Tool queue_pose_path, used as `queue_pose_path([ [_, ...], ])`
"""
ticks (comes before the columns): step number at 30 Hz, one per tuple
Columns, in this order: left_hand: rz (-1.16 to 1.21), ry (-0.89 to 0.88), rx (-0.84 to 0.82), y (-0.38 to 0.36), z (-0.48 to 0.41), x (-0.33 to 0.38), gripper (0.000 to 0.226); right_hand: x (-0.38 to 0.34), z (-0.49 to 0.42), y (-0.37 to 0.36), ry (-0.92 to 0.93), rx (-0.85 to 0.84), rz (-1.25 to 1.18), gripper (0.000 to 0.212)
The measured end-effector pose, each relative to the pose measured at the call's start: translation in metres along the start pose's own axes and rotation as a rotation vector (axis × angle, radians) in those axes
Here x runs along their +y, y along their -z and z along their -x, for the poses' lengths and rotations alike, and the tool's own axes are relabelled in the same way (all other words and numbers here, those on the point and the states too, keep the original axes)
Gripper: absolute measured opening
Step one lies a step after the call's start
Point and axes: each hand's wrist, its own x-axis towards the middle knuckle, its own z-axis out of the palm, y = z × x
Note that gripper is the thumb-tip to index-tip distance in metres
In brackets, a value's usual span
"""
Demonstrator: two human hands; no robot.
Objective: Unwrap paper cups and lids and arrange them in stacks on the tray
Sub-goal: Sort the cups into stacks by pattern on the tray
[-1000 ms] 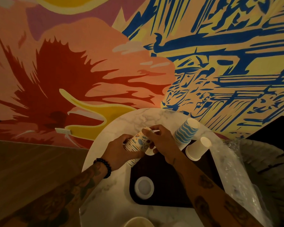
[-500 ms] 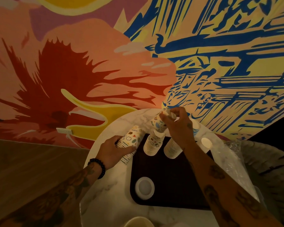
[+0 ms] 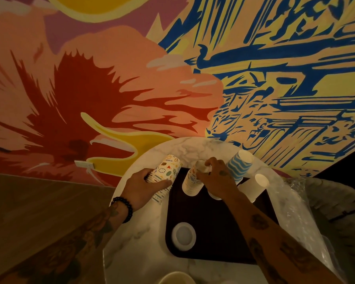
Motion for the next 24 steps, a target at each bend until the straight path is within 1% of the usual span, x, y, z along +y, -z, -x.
queue_pose_path([
  [2,-0.014,-0.011,0.005,-0.002,0.0,0.002,0.057,-0.003,0.002,0.006,0.02,0.068,-0.058,0.038],
  [4,-0.025,-0.033,-0.005,-0.006,0.001,0.005,0.052,-0.01,0.004,0.011,0.03,0.1,-0.193,0.032],
  [6,-0.047,-0.074,-0.023,-0.01,0.002,0.009,0.051,-0.021,0.006,0.015,-0.018,0.024,-0.362,0.034],
  [8,-0.061,-0.112,-0.036,-0.014,0.004,0.013,0.051,-0.032,0.008,0.018,-0.071,-0.071,-0.445,0.042],
  [10,-0.083,-0.154,-0.054,-0.018,0.006,0.016,0.055,-0.038,0.011,0.018,-0.073,-0.124,-0.456,0.044],
  [13,-0.123,-0.199,-0.077,-0.022,0.007,0.015,0.064,-0.037,0.012,0.014,-0.059,-0.136,-0.498,0.043],
  [17,-0.144,-0.213,-0.082,-0.022,0.008,0.013,0.06,-0.032,0.011,0.008,-0.044,-0.155,-0.575,0.038],
  [21,-0.137,-0.2,-0.1,-0.019,0.009,0.01,0.064,-0.03,0.011,0.006,-0.045,-0.143,-0.591,0.031],
  [24,-0.122,-0.167,-0.081,-0.018,0.009,0.005,0.054,-0.029,0.008,0.012,-0.05,-0.067,-0.605,0.022],
])
